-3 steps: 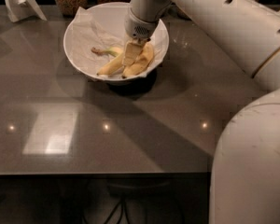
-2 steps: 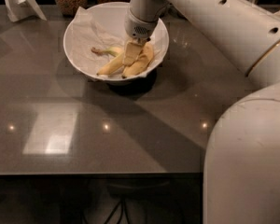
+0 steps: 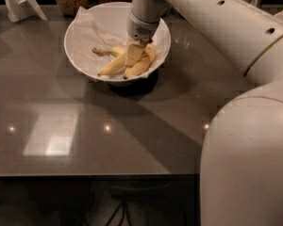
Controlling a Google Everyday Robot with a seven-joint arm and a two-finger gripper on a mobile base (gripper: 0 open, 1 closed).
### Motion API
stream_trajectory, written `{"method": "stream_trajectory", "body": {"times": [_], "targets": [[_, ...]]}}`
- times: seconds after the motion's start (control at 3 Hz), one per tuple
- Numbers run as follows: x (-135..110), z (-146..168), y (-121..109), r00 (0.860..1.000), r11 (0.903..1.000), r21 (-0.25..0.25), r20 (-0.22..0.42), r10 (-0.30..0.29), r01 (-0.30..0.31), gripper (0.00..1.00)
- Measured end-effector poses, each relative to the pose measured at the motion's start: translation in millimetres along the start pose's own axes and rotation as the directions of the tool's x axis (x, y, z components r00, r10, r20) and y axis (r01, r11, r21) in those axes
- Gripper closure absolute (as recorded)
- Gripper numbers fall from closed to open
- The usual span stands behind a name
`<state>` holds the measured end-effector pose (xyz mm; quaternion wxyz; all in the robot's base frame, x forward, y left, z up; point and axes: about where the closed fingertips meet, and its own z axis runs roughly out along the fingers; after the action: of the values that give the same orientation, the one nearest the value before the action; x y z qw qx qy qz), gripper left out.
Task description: Pick banana from white bowl
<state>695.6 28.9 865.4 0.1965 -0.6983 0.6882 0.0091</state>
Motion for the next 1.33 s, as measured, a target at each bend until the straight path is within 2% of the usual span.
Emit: {"method": "stream_trajectory", "body": {"times": [0.33,0.67,1.0,1.33], "targets": [[0,0,1,1.000,1.0000,-0.004,-0.001,-0.003,0.003,0.88],[0,-1,2,1.000,1.0000,-0.003,-0.001,-0.003,0.003,1.00],[-12,-21,7,0.999,0.9996,0.012,0.036,-0.025,0.024,1.00],[-22,-65,7,0.992,0.9965,0.083,0.124,-0.017,0.006,1.00]]}}
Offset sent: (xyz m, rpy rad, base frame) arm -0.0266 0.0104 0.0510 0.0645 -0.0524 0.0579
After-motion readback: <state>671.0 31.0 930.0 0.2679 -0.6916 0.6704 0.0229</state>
